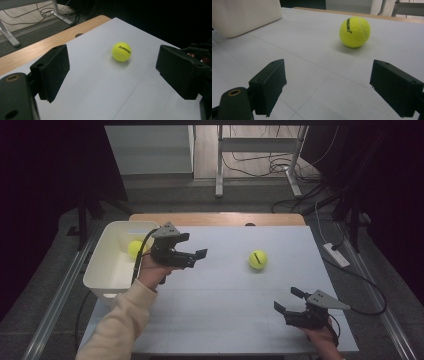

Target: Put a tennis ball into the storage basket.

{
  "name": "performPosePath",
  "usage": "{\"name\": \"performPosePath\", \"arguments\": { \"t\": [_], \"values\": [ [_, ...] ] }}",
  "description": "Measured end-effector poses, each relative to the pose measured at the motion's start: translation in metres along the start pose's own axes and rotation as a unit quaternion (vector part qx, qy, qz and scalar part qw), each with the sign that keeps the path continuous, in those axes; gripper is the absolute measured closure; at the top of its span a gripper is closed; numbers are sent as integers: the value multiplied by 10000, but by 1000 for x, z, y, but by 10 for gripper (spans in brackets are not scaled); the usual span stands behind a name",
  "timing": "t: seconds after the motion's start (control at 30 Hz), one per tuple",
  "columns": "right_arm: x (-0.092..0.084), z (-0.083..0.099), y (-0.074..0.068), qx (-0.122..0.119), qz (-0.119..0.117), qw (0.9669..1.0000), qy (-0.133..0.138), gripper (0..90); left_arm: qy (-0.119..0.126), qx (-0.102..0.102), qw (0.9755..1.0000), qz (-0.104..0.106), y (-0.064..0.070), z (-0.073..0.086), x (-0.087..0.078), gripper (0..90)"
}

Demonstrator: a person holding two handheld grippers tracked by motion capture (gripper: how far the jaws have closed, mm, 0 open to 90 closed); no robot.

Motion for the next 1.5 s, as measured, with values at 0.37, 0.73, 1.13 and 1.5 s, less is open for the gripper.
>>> {"name": "performPosePath", "arguments": {
  "t": [0.37, 0.73, 1.13, 1.5],
  "values": [
    [-4, 2, 0, -59, -50, 10000, 4, 135, -12, 100, 9999, 92, 14, -2, 16, 127],
    [-1, 3, -4, -122, -160, 9998, -50, 135, -43, 133, 9998, 138, 24, -7, 33, 127],
    [-2, 3, 0, -32, -223, 9997, -27, 135, -169, 209, 9993, 248, 28, -12, 64, 130],
    [1, 4, 1, -38, -300, 9995, -44, 135, -346, 143, 9986, 370, 29, -7, 92, 128]
  ]
}}
Point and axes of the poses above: each handheld gripper's, and its own axes: x roughly forward along the jaws, z roughly out of its underside, y roughly to its right, the point moved 5 cm from there along x, roughly forward along the jaws, and after that the axes turned 14 degrees about x, right-handed, at the moved point
